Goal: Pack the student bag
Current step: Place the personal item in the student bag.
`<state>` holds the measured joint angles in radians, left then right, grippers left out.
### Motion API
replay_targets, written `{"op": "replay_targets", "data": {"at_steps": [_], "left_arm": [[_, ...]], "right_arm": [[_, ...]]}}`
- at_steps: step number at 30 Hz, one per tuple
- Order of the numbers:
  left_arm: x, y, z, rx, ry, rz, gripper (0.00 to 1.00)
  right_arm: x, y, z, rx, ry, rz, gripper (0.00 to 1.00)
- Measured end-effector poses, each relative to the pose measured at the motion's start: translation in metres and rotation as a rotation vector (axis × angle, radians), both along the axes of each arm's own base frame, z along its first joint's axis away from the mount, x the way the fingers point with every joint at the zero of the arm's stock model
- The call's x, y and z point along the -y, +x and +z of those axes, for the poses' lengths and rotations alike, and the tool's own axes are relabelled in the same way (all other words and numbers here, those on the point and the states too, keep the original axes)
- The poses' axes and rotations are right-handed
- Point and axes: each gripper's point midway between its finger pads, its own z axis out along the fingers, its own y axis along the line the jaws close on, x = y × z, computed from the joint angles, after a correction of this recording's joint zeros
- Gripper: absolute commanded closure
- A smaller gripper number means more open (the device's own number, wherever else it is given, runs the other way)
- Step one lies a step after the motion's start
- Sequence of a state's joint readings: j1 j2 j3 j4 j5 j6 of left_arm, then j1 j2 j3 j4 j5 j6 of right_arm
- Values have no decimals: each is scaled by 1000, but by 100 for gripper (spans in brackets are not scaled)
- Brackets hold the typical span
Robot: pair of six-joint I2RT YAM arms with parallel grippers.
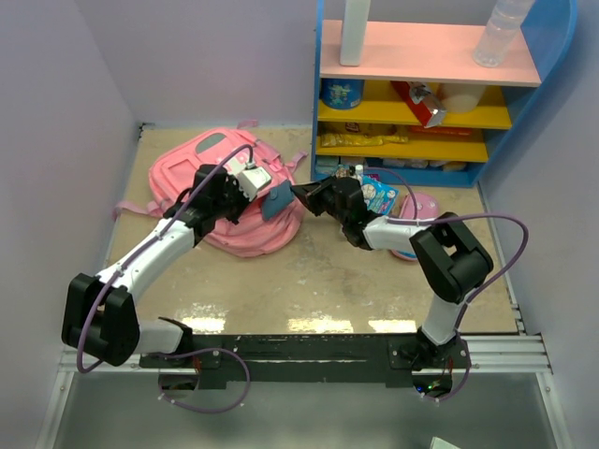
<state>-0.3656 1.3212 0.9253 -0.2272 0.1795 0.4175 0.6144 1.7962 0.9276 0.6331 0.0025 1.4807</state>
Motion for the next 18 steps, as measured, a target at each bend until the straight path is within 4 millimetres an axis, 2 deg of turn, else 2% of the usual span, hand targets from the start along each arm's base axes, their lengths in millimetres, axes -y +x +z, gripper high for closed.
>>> {"op": "replay_targets", "data": {"at_steps": [4, 13, 18], "left_arm": [[-1, -1, 0, -7, -3, 5, 100], [4, -2, 7, -18, -26, -12, 100], [6, -4, 8, -25, -33, -24, 100]], "right_arm": [[5, -1, -17, -56, -57, -31, 100], [7, -13, -71, -233, -232, -40, 100], [1, -13, -78, -249, -255, -27, 100]]}}
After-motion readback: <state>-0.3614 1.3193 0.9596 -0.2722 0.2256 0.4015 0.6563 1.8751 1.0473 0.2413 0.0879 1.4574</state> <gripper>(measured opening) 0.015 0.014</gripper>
